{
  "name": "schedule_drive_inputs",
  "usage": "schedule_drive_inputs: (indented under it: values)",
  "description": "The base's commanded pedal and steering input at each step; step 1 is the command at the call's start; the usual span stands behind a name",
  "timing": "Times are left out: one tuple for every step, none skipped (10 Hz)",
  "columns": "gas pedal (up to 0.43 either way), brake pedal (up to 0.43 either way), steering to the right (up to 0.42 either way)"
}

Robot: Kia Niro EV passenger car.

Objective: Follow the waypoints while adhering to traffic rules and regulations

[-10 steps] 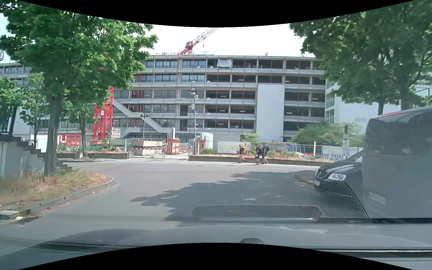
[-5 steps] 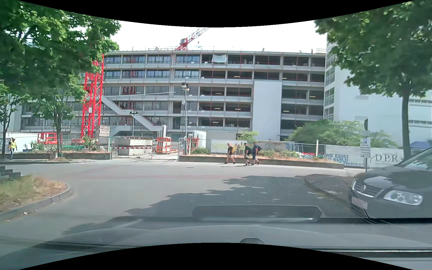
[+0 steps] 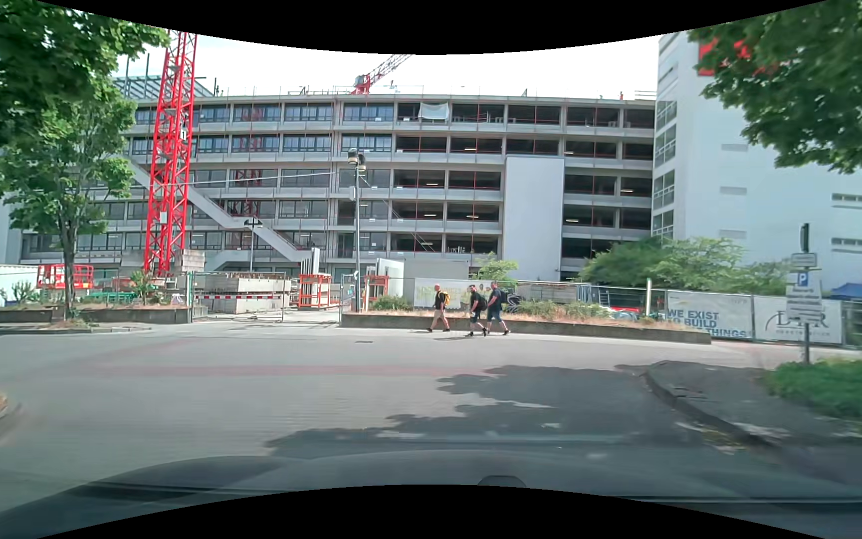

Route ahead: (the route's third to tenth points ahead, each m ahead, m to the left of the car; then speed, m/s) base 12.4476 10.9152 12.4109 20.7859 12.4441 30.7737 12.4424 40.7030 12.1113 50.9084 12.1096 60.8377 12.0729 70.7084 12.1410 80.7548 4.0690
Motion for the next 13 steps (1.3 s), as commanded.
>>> schedule_drive_inputs:
  values:
    - [0.000, 0.171, -0.003]
    - [0.000, 0.171, -0.003]
    - [0.000, 0.171, -0.003]
    - [0.000, 0.183, -0.009]
    - [0.000, 0.183, -0.017]
    - [0.000, 0.183, -0.024]
    - [0.000, 0.183, -0.025]
    - [0.000, 0.183, -0.025]
    - [0.000, 0.189, -0.025]
    - [0.000, 0.195, -0.025]
    - [0.000, 0.195, -0.029]
    - [0.000, 0.201, -0.039]
    - [0.000, 0.201, -0.054]
